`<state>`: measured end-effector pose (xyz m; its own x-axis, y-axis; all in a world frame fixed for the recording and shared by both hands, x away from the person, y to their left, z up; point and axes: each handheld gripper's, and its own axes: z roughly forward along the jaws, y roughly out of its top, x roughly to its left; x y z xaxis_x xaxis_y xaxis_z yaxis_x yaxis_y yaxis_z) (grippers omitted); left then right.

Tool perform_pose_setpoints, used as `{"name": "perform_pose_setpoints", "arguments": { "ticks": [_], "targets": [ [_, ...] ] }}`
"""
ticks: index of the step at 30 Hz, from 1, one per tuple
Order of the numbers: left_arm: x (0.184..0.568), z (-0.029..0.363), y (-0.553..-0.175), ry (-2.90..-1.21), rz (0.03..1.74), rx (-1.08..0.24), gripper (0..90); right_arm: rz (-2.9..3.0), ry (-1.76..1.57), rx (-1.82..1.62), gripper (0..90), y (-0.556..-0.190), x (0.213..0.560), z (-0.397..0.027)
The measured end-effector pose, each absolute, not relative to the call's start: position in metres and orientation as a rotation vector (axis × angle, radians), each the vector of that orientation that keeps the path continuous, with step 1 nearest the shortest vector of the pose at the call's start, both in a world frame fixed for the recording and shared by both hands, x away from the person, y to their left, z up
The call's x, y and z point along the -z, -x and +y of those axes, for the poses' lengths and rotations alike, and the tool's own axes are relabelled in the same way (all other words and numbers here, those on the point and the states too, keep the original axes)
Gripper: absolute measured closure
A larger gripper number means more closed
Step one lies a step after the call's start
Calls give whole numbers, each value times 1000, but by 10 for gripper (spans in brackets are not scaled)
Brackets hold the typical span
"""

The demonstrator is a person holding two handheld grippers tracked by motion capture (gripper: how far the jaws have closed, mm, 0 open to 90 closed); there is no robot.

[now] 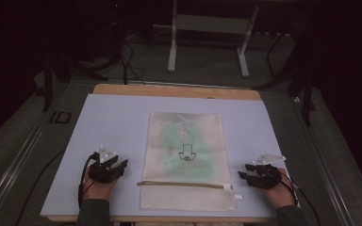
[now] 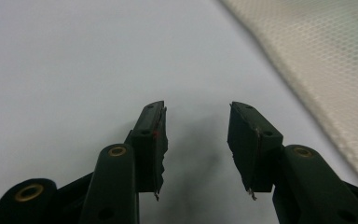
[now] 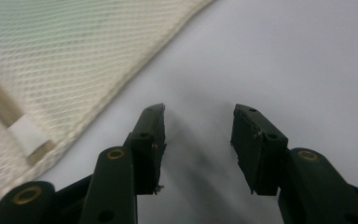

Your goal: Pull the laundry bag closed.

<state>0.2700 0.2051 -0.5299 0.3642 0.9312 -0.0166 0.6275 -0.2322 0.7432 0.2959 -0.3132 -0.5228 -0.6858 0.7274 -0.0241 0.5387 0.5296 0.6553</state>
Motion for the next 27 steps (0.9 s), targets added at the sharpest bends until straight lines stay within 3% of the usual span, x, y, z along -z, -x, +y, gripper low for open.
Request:
{"name": "perform_pose_setpoints", "arguments": {
  "ticks": [27],
  "targets": [
    [528, 198, -271, -1991, 1248, -460, 653, 2624, -839, -937, 533, -289, 512, -276]
  ]
}}
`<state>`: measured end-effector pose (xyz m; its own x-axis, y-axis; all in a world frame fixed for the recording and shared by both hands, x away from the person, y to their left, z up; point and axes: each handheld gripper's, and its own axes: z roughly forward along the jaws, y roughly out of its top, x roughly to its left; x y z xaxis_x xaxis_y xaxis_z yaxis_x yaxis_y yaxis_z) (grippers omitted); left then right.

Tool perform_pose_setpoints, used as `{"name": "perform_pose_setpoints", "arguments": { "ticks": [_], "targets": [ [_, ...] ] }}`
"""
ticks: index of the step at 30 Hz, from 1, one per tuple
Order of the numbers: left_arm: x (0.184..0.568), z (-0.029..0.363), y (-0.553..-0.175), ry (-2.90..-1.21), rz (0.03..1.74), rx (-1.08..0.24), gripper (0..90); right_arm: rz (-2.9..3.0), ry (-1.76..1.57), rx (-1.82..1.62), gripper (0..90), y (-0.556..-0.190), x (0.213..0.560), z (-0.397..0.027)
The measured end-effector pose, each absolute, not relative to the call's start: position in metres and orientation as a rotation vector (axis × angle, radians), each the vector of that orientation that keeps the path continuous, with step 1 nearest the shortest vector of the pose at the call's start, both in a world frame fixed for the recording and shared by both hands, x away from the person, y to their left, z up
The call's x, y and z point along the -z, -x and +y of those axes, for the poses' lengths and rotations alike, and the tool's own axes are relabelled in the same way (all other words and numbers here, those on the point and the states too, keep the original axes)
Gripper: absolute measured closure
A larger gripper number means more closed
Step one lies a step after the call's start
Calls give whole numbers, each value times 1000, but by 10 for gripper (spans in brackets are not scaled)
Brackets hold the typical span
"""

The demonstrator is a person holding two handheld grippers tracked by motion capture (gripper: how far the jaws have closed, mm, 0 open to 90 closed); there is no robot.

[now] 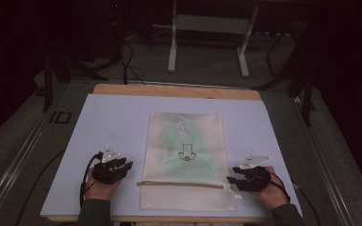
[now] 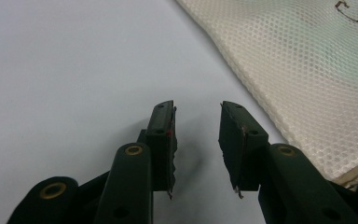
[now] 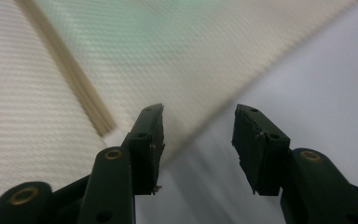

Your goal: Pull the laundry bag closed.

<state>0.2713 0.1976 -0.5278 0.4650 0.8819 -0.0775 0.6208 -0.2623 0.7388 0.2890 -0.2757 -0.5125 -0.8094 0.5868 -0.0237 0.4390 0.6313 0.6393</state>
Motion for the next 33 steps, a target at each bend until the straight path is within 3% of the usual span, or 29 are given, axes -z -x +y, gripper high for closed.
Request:
{"name": "perform_pose_setpoints", "arguments": {
  "ticks": [33],
  "targets": [
    [529, 194, -280, -1996, 1185, -408, 658, 2817, -441, -1010, 543, -292, 496, -164]
  ]
}}
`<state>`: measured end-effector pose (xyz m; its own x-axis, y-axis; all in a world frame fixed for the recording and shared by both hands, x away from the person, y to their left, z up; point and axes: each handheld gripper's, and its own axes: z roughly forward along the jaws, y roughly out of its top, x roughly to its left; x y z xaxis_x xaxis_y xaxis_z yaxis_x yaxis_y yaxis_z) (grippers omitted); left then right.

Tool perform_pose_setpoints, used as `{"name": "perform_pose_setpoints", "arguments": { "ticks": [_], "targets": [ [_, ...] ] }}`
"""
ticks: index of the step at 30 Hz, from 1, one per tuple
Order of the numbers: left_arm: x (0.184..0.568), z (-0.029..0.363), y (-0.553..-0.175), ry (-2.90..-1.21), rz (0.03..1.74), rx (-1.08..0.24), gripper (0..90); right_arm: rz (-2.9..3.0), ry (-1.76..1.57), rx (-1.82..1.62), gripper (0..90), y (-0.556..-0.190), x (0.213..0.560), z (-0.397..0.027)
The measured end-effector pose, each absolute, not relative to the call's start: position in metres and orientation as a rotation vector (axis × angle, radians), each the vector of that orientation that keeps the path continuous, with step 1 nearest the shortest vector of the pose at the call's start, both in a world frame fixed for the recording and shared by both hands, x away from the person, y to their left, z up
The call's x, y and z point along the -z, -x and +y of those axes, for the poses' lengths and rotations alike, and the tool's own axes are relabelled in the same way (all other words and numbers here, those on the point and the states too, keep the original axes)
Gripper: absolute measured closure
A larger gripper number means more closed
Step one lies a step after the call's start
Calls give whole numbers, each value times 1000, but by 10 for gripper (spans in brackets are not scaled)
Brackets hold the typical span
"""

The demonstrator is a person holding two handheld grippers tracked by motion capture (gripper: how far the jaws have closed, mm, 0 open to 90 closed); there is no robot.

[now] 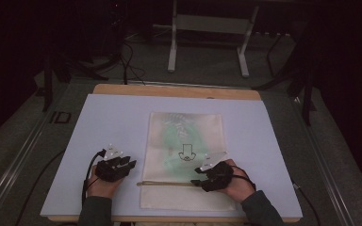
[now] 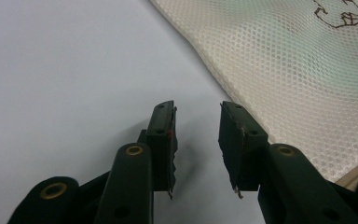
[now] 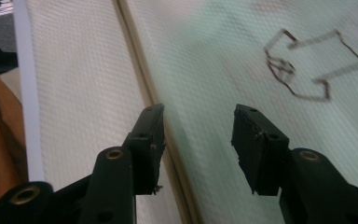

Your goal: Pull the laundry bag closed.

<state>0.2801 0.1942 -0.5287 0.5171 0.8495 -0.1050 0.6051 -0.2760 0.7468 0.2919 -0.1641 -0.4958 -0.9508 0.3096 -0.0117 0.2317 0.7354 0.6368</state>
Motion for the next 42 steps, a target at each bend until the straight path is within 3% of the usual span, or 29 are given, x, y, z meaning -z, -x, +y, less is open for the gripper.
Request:
{"name": "perform_pose_setpoints", "arguments": {
  "ticks": [12, 42],
  "targets": [
    [529, 191, -280, -2007, 1148, -380, 693, 2876, -315, -1064, 576, -292, 500, -117],
    [528, 191, -282, -2005, 1153, -383, 675, 2940, -128, -1101, 749, -291, 510, -16]
  ]
}}
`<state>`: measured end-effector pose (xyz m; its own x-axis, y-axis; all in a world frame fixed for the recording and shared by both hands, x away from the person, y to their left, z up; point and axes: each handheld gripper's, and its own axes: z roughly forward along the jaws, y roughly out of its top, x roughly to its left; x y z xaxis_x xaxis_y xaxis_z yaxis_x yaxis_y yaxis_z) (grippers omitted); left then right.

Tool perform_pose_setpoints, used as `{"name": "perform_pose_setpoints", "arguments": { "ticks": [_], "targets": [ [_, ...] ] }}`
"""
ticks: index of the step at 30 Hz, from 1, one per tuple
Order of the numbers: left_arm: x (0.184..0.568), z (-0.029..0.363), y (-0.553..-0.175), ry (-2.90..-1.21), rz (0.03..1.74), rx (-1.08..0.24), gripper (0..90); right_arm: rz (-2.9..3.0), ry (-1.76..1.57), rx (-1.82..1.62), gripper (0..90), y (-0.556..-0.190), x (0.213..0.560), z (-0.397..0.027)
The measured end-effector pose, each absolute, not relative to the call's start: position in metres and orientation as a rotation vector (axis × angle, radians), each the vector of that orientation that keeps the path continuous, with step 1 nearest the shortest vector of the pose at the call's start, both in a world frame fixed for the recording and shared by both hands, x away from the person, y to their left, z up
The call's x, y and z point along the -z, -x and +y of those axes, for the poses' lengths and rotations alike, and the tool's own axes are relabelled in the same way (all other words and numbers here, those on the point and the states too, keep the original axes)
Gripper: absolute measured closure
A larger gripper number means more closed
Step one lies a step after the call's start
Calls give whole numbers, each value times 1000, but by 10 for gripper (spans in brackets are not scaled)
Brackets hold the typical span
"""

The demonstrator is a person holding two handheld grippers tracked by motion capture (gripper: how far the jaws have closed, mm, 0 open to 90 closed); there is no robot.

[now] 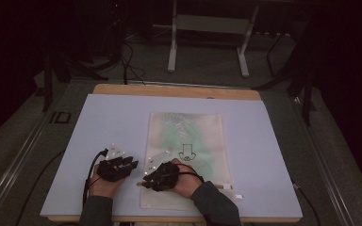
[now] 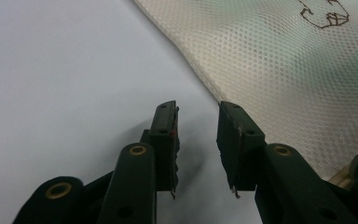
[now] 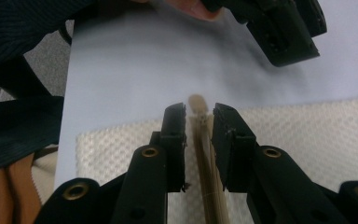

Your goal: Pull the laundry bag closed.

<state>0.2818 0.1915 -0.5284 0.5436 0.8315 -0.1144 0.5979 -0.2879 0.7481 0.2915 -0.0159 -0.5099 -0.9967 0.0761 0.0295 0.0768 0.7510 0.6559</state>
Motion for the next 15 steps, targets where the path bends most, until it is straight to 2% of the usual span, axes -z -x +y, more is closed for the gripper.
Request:
{"name": "perform_pose_setpoints", "arguments": {
  "ticks": [15],
  "targets": [
    [528, 193, -282, -2000, 1163, -389, 673, -3001, 112, 1011, 732, -295, 519, 15]
  ]
}}
